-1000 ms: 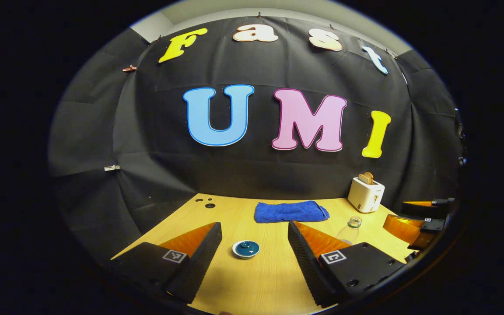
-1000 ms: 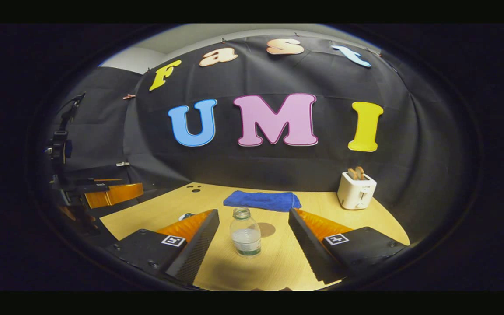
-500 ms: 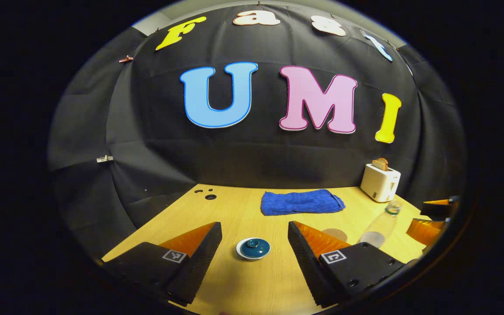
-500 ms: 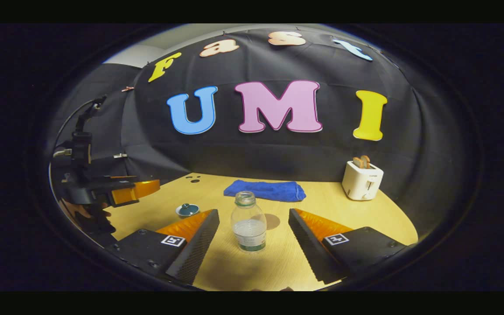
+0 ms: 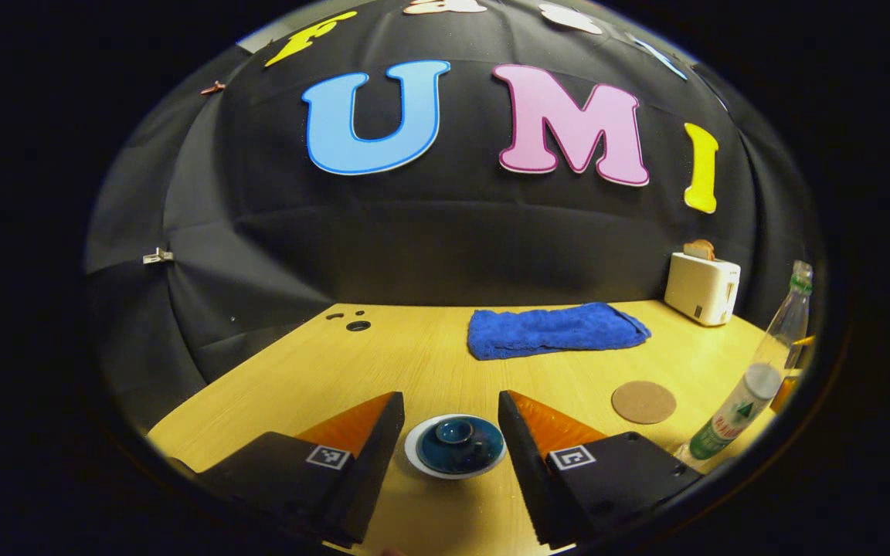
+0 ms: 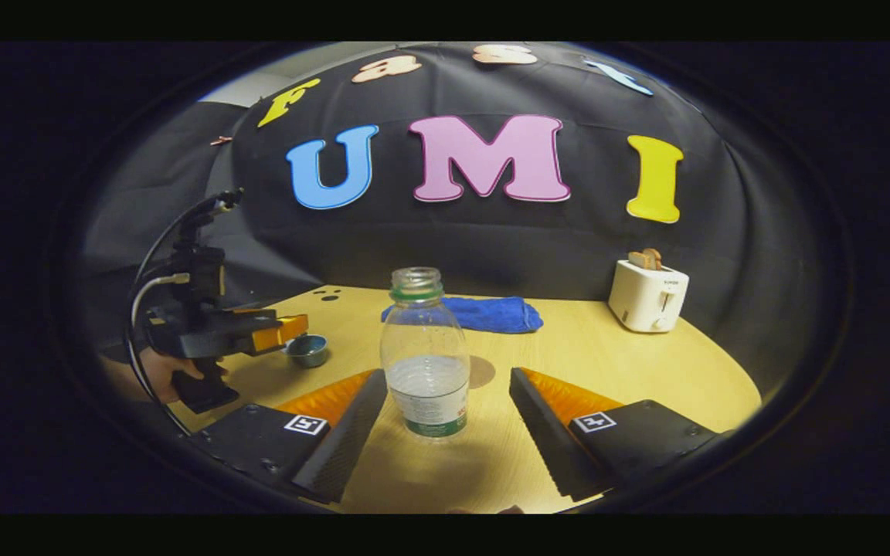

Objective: Open the teacup lid with one hand, grasp the water bottle and pour water into the teacup with the other hand; after pouring, place the water bottle on the coaster and then close the teacup lid.

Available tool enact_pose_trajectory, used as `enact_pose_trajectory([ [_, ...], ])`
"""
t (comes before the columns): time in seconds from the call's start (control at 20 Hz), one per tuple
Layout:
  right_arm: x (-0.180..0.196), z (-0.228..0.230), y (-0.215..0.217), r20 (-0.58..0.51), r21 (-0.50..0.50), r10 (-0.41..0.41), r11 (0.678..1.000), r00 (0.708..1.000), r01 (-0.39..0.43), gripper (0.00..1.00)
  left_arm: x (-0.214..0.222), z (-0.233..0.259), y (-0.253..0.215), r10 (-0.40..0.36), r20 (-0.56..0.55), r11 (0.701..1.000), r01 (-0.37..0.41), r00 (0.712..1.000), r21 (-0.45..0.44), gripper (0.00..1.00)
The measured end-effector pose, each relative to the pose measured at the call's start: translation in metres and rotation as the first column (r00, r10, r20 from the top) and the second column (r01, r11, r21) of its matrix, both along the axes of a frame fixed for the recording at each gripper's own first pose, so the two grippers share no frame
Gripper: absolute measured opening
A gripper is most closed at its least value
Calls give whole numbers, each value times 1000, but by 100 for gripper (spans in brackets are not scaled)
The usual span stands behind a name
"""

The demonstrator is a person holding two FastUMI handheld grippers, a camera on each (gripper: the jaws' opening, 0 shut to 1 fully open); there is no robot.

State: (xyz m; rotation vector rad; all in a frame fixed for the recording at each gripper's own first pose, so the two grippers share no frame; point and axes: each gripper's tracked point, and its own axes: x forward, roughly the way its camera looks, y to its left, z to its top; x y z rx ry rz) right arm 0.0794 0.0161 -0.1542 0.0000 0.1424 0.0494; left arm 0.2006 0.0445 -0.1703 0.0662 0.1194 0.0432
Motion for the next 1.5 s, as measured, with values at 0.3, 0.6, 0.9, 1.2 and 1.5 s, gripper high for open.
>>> enact_pose_trajectory([
  [0.3, 7, -19, 7, -5, -27, 26, 999, 1000, -26, 99, 16, -22, -8, -33, -14, 999, 33, 999, -5, 69],
  [0.6, 17, -22, 12, 21, -24, 32, 999, 999, -31, 99, 18, -29, -4, -35, -8, 999, 35, 999, -15, 52],
  [0.9, 35, -24, 21, 35, -7, 30, 1000, 999, -30, 99, 18, -32, -2, -28, -9, 1000, 28, 1000, -5, 33],
  [1.2, 42, -24, 20, 55, -1, 11, 1000, 998, -11, 99, 19, -27, -2, -33, 5, 999, 33, 999, 6, 24],
  [1.5, 53, -22, 18, 67, 16, -11, 1000, 998, 10, 99, 7, 1, 7, -20, 54, 999, 22, 998, -46, 23],
])
